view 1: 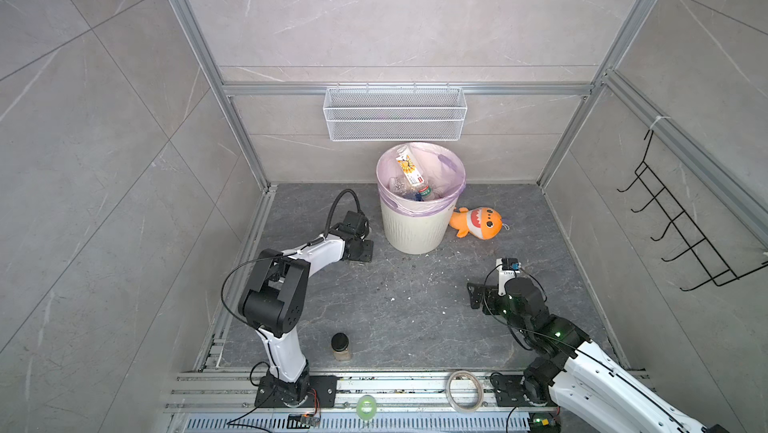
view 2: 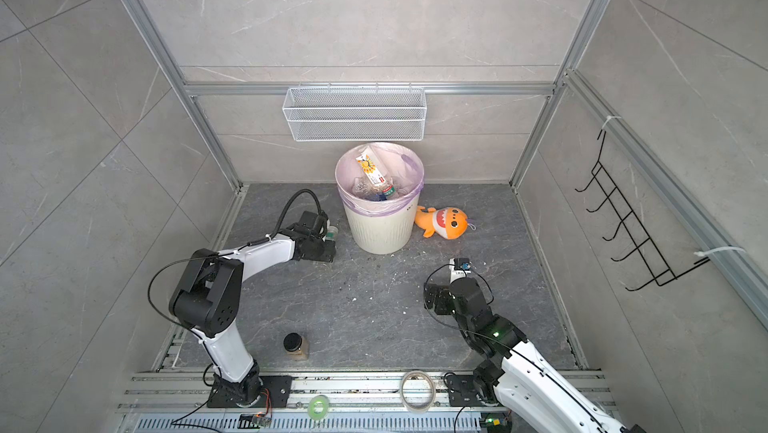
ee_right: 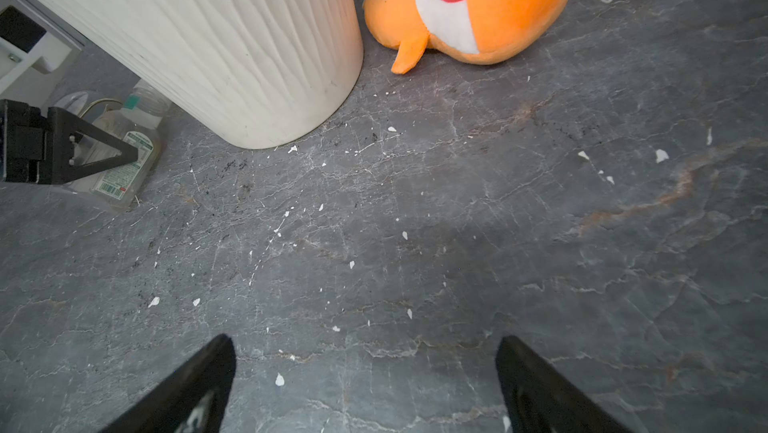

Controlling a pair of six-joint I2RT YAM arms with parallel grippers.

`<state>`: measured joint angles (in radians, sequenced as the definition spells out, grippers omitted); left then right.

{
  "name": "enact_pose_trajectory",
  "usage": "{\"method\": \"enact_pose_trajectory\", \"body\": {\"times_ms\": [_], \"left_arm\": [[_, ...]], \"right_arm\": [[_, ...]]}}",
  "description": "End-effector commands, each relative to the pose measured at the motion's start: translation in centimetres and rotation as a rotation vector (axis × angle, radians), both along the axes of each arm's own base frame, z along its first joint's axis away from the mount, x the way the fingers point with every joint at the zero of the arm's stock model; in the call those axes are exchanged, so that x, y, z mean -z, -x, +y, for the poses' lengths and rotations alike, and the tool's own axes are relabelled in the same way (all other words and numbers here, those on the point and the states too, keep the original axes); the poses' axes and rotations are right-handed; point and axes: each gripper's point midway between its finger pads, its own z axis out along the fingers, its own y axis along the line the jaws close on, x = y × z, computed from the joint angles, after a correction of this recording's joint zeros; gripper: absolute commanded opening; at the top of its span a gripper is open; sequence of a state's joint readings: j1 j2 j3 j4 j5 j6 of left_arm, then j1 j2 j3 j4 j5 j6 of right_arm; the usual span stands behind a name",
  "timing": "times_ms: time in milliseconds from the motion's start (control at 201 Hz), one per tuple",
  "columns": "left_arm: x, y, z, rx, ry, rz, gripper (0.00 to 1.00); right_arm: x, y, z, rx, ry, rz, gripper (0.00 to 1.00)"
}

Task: Throw the plastic bottles in the bin
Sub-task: 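Close the left gripper on the green-capped bottle and lift it, then carry the green-capped bottle with the left gripper over the bin and release it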

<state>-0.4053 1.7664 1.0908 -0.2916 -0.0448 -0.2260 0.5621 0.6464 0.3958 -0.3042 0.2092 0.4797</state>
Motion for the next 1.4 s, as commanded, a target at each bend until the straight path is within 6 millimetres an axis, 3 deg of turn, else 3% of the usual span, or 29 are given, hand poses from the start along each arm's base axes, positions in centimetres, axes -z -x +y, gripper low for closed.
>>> {"method": "enact_pose_trajectory", "body": {"times_ms": [0, 523, 826, 981, 1105, 1244, 1394], "left_arm": [[-3.5, 0.3, -0.9, -0.018, 0.103, -0.098, 0.59], [-9.4, 7.7, -0.1, 0.009, 0.301, -0.305, 0.57], [-15.4, 11.3, -0.2, 0.086, 0.394, -0.479, 0.57], [-21.0, 12.5, -1.7, 0.165, 0.414, -0.592, 0.58], [-26.8, 12.2, -3.7, 0.229, 0.43, -0.672, 0.58], [-33.8, 9.5, -7.0, 0.295, 0.47, -0.745, 0.58], [-40.5, 4.1, -13.0, 0.405, 0.503, -0.797, 0.6]], "right_arm": [[-0.3, -0.2, 0.0, 0.008, -0.005, -0.015, 0.99], [-0.3, -0.2, 0.1, 0.005, -0.001, -0.016, 0.99], [-0.2, -0.2, 0.2, 0.002, 0.007, -0.009, 0.99], [-0.2, -0.3, 0.2, 0.003, 0.007, -0.012, 0.99], [-0.2, -0.2, 0.3, 0.002, 0.006, -0.013, 0.99], [-0.3, -0.1, 0.2, 0.002, 0.004, -0.017, 0.99], [-0.5, -0.1, 0.1, 0.004, -0.002, -0.026, 0.99]]}}
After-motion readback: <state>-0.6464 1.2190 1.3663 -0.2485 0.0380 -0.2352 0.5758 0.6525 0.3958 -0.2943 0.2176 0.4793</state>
